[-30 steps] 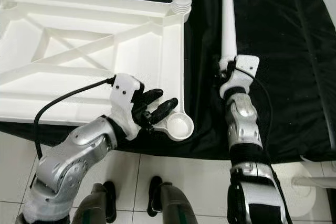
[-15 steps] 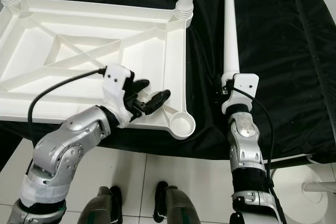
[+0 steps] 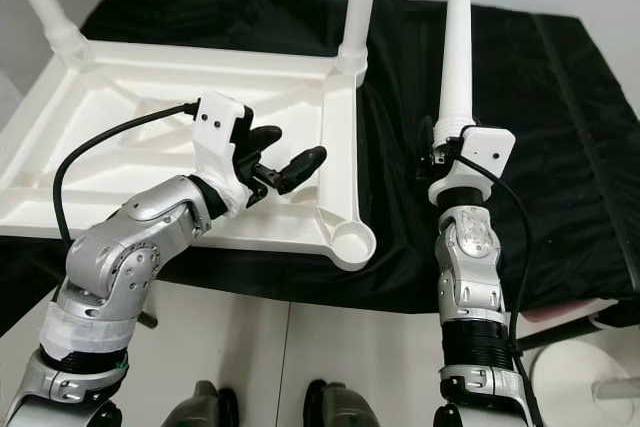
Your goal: Building children table
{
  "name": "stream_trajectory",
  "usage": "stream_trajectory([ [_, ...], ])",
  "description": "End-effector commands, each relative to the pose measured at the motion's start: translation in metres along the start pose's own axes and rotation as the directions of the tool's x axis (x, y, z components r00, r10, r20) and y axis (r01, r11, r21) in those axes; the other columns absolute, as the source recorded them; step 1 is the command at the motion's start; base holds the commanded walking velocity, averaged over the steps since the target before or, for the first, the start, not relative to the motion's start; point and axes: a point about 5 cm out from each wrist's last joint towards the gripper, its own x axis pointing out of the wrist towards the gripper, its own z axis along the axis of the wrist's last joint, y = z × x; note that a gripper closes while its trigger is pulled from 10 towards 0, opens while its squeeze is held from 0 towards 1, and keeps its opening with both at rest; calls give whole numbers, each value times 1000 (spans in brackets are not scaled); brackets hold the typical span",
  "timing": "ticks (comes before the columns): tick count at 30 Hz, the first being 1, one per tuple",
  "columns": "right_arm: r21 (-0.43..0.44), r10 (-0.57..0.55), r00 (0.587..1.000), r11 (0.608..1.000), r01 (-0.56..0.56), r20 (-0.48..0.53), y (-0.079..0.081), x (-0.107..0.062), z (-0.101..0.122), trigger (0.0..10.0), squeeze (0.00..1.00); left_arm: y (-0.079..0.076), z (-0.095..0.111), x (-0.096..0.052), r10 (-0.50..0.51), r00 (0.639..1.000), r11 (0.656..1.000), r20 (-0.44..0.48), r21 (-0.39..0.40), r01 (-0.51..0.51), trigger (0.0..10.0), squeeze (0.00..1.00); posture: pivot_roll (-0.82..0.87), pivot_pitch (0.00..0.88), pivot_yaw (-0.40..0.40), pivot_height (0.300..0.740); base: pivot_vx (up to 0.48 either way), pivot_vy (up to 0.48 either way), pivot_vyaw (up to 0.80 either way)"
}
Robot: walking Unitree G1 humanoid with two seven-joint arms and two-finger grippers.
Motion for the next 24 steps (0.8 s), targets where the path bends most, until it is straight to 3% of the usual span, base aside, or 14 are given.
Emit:
stream_trajectory([
  [1, -45, -3, 994, 999, 8, 108, -2, 0, 19, 10000, 0, 5, -1, 6, -19, 999, 999, -27, 27, 20, 10000, 0, -54, 39, -19, 740, 0, 0, 0],
  [3, -45, -3, 994, 999, 8, 108, -2, 0, 19, 10000, 0, 5, -1, 6, -19, 999, 999, -27, 27, 20, 10000, 0, -54, 39, -19, 740, 0, 0, 0],
  [7, -59, 23, 969, 998, -8, 245, 2, 6, 45, 10000, 0, 19, 2, 12, 38, 999, 999, -39, 6, -38, 10000, 0, -58, 14, -2, 740, 0, 0, 0],
  [10, -65, 40, 960, 998, -23, 278, 5, 8, 51, 10000, 0, 23, 4, 13, 39, 999, 999, -35, -5, -39, 10000, 0, -57, 12, -1, 740, 0, 0, 0],
  [12, -78, 75, 938, 996, -52, 340, 14, 14, 66, 10000, 0, 28, 9, 15, 39, 999, 999, -22, 17, -39, 10000, 0, -55, 5, -6, 740, 0, 0, 0],
  [20, -125, 177, 902, 982, -138, 393, 33, 19, 80, 10000, 0, 31, 13, 17, 40, 999, 998, 4, 42, -40, 10000, 0, -53, 0, -14, 740, 0, 0, 0],
  [24, -162, 249, 879, 967, -198, 406, 44, 19, 83, 10000, 0, 33, 21, 22, 11, 999, 1000, 52, -13, -10, 10000, 0, -44, 0, -22, 740, 0, 0, 0],
])
